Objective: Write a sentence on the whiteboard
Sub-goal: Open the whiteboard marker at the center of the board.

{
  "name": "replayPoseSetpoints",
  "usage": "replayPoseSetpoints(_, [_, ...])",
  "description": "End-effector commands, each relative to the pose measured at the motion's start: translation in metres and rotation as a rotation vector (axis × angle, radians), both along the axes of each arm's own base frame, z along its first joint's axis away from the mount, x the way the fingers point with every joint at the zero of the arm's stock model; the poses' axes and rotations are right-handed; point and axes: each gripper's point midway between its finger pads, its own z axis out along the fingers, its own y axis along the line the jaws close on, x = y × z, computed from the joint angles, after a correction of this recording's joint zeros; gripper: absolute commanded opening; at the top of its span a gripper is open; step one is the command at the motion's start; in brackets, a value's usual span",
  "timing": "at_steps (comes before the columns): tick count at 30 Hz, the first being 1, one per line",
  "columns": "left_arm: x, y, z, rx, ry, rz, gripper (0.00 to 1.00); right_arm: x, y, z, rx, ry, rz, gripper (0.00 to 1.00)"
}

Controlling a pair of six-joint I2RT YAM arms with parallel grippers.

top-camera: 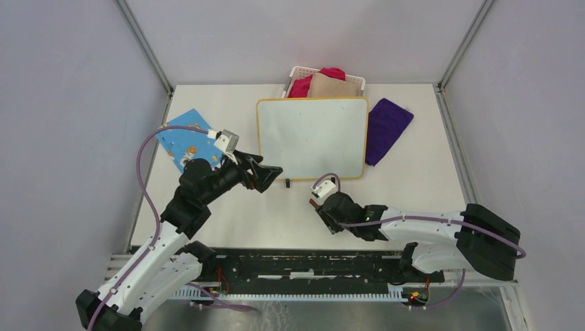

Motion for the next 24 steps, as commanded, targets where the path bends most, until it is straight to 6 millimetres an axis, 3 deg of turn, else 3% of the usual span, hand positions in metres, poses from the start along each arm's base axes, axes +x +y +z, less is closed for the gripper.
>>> replayPoseSetpoints(1, [0.000, -0.001, 0.023, -0.001, -0.085, -0.014, 0.99, 0.011, 0.013, 0.014, -0.028, -0.024, 0.033, 0.51])
replayPoseSetpoints(15, [-0.003, -0.002, 0.024, 0.005, -0.089, -0.023, 0.99, 0.021, 0.023, -0.001, -0.051, 0.058, 0.088, 0.45])
replayPoseSetpoints(24, [-0.005, -0.002, 0.026, 0.000, -0.095, -0.026, 0.99, 0.012, 0.013, -0.020, -0.088, 0.108, 0.095, 0.31])
